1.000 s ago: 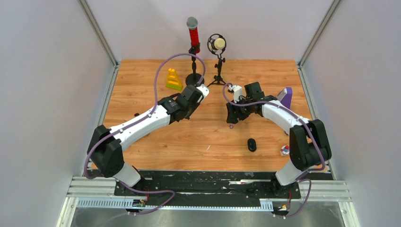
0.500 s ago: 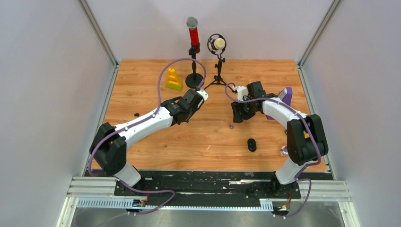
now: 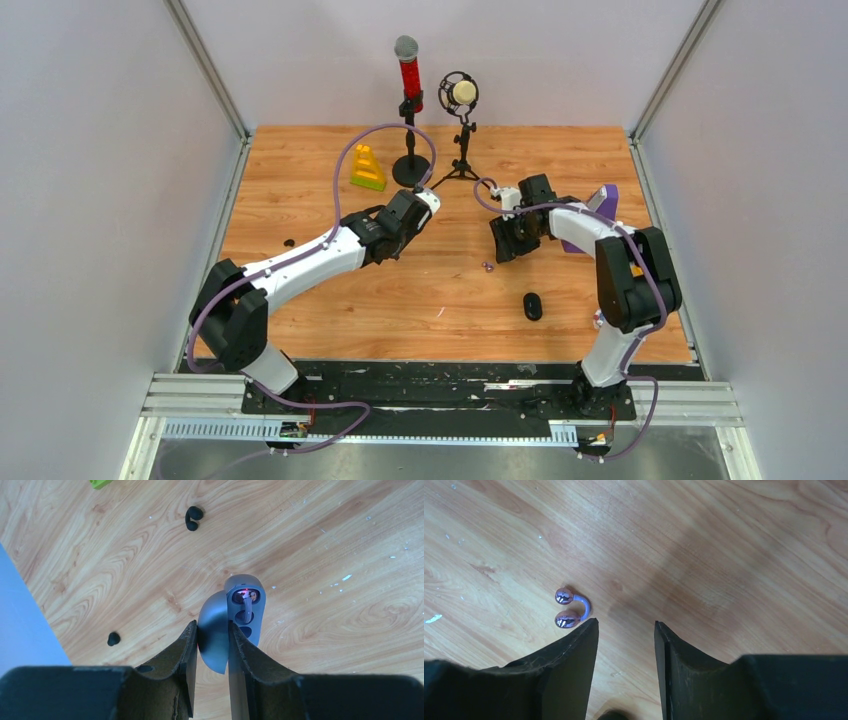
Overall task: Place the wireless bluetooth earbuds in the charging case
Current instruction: Pick up the earbud from the center of the board, then place the earbud in the charging case.
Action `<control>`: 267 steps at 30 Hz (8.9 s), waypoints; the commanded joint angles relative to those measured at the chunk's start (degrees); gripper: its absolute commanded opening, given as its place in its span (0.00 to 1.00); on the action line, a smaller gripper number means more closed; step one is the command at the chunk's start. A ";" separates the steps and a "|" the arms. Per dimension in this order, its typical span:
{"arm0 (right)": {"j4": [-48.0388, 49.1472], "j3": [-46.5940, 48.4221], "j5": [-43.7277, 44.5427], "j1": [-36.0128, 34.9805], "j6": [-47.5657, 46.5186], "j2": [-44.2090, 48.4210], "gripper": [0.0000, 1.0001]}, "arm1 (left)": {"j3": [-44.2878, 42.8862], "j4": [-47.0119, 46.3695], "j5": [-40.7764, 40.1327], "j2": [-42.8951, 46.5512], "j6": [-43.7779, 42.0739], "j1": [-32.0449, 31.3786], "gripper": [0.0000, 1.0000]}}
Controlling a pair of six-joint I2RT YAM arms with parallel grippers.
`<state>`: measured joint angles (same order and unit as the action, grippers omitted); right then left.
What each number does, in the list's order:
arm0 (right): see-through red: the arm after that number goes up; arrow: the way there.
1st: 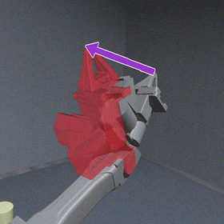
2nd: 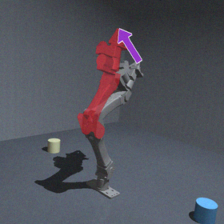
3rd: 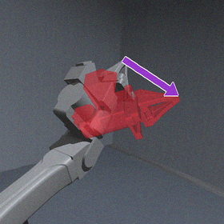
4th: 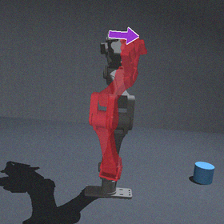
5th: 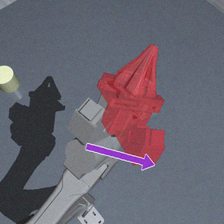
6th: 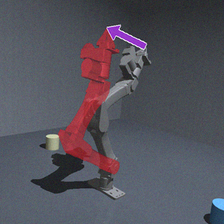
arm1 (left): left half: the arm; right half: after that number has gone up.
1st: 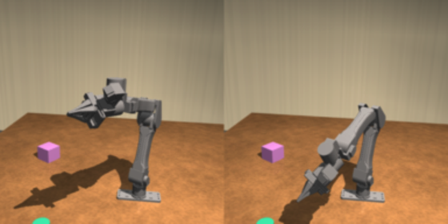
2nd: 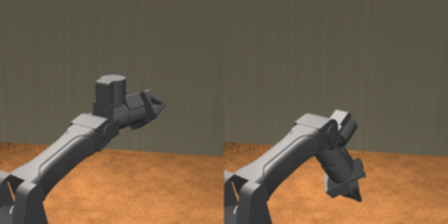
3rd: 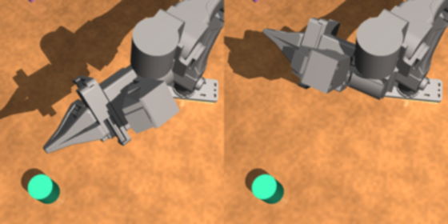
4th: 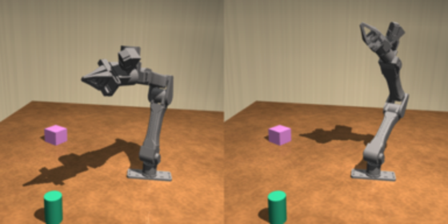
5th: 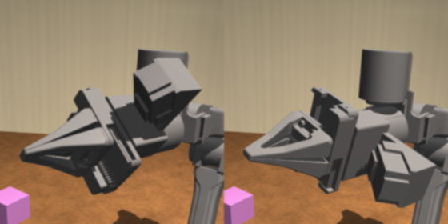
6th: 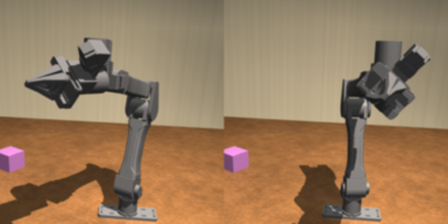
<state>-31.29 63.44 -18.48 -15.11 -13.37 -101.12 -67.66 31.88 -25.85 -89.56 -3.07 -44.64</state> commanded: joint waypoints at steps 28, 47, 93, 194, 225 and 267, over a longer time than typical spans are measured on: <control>-2.02 3.35 -5.17 -3.89 1.04 -4.17 0.41 | 0.72 -2.88 -2.56 1.14 -0.25 -0.96 0.00; -4.74 3.83 -11.62 0.57 9.14 0.14 0.44 | 0.89 -3.18 -2.89 1.21 -0.32 -1.45 0.00; 11.13 -8.31 -23.28 9.44 31.41 -5.77 0.22 | 0.25 -2.88 -4.60 -2.29 -0.62 -3.21 0.00; 19.12 -7.08 -41.17 8.34 38.84 -13.13 0.21 | 0.29 -3.51 -6.56 -2.64 -1.17 -5.50 0.00; 13.31 -2.02 -41.17 8.34 35.00 -7.17 0.04 | -3.06 -3.19 -11.60 -6.11 2.46 -5.06 0.00; 30.75 5.15 -27.98 -6.88 51.58 1.57 0.05 | -31.35 17.27 -1.08 -15.40 28.87 -0.36 0.00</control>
<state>-4.54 69.97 -47.62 -21.61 35.20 -102.76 -98.17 50.76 -25.54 -108.31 23.99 -45.32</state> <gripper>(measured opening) 0.059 0.324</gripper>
